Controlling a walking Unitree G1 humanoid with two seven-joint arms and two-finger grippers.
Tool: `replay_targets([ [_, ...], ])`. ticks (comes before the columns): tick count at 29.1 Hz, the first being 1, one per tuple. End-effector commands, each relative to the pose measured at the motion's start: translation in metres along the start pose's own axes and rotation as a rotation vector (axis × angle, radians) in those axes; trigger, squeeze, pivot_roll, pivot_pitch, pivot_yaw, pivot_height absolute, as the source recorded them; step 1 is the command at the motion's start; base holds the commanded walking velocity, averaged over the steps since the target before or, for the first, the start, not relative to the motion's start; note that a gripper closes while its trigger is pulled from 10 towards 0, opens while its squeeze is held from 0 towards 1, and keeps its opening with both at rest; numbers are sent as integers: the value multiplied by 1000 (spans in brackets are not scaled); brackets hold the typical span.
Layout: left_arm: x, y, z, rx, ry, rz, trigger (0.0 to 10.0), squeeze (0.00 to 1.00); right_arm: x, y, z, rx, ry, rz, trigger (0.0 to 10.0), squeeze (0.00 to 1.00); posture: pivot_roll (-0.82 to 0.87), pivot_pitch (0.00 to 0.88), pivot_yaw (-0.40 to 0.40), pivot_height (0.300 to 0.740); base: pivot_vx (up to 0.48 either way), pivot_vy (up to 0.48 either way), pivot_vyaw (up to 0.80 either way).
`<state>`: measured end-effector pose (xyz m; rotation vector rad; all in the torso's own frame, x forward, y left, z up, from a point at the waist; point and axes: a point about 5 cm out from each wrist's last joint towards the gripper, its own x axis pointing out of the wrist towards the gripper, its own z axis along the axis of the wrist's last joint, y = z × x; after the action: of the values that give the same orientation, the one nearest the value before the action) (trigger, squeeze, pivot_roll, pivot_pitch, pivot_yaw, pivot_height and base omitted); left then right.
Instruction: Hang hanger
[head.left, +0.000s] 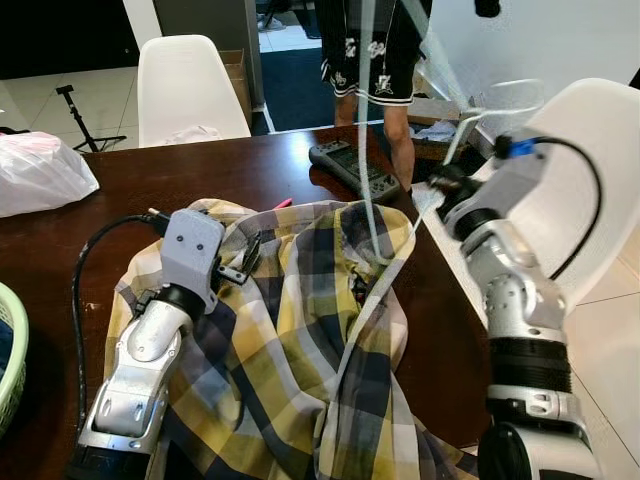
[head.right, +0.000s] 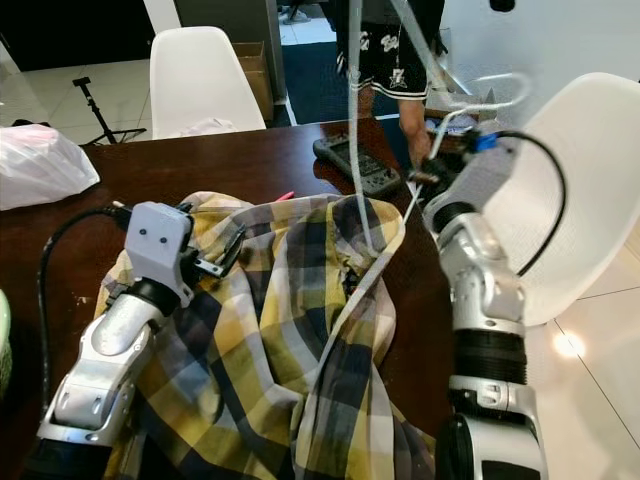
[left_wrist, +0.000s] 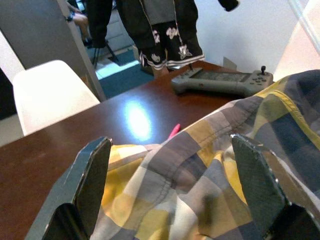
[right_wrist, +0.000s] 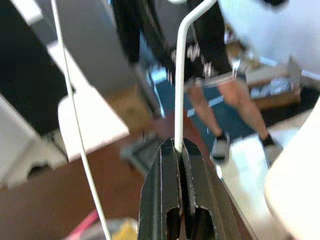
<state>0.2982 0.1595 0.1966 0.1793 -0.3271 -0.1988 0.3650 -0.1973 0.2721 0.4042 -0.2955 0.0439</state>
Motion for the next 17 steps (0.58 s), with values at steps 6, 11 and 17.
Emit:
replay_targets([
  [6,4,6,-2,-45,14,47,10000,0,3,-13,41,-26,-187,-49,0,0,24,108,15,740,0,0,0],
  [11,2,10,-7,-45,32,68,10000,0,1,-27,52,-240,-201,-97,0,0,21,111,12,740,0,0,0],
  [17,-7,13,-19,-32,86,67,10000,0,-20,-54,36,-670,-83,-128,0,0,5,115,10,740,0,0,0],
])
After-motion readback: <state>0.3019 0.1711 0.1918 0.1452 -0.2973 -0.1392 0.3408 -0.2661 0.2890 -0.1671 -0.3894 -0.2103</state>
